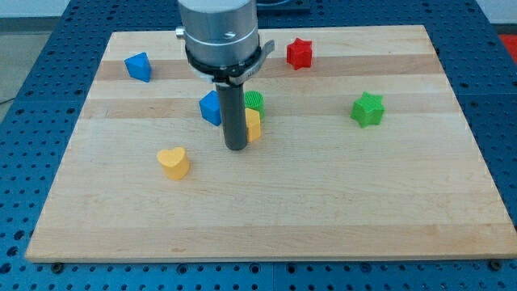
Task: Slide the yellow heart diagonally to the yellow hexagon
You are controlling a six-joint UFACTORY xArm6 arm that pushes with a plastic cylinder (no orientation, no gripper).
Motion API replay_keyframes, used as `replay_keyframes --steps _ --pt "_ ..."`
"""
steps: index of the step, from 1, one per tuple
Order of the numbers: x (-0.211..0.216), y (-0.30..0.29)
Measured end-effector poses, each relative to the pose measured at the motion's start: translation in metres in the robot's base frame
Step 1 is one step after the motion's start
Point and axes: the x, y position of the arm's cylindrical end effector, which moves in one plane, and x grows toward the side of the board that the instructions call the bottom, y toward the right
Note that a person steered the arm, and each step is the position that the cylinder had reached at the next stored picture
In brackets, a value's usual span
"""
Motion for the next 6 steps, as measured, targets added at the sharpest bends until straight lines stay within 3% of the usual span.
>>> replay_keyframes --steps 1,2,3,4,5,6 --pt "0.026 0.009" --pt "0.081 0.009" --pt "0.108 -0.061" --pt "0.097 -0.127" --pt "0.038 -0.112" --pt "0.008 -0.09"
